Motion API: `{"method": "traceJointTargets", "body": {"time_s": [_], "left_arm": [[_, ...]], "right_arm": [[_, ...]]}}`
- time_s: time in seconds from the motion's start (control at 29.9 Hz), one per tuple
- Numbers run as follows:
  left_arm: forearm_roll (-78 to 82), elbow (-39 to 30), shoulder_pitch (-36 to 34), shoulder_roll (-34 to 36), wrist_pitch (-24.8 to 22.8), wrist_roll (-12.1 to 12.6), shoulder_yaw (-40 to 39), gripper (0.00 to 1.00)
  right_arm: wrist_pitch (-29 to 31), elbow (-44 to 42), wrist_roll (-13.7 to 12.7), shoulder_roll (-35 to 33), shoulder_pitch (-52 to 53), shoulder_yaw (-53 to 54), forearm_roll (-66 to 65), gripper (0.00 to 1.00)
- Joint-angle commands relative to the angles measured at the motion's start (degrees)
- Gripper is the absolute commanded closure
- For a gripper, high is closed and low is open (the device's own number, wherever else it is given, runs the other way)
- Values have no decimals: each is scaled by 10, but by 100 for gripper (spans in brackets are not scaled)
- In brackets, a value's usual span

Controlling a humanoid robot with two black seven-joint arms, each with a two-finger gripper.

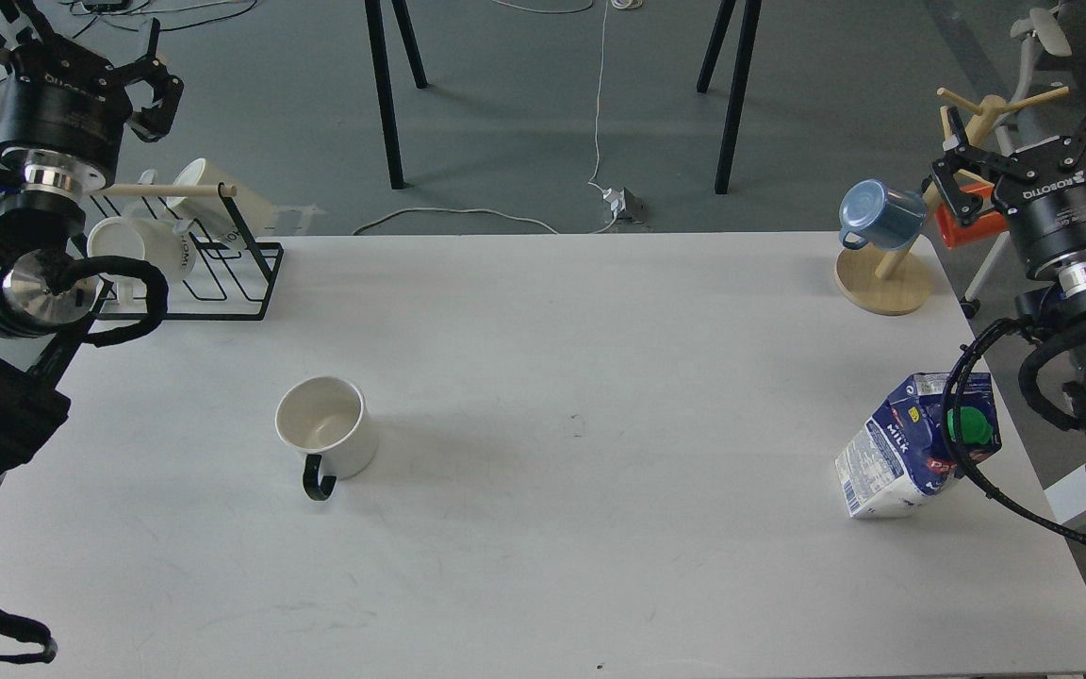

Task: Place cup and milk with both arms
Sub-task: 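Move the left gripper down toward the white mug on the table, then grasp the white mug rim with the left gripper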

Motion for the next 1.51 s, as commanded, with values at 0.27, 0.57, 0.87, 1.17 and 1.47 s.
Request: {"method": "traceJointTargets", "body": {"time_s": [0.27,0.57,0.87,1.17,1.47], "left_arm": [[5,0,15,7,10,2,8,0],[213,-37,42,131,-116,20,138,1],[661,-178,89,206,-24,19,162,4],[1100,-197,113,228,117,22,233,10],[1200,-140,109,186,131,25,251,26]], "right_arm": [[0,-3,-2,-5,-1,-5,-7,1],[0,2,1,-3,-5,7,-4,1],[0,2,3,2,-20,7,-2,1],[0,2,2,0,-40,35,-2,1],[0,2,3,3,-56,36,-1,1]]}}
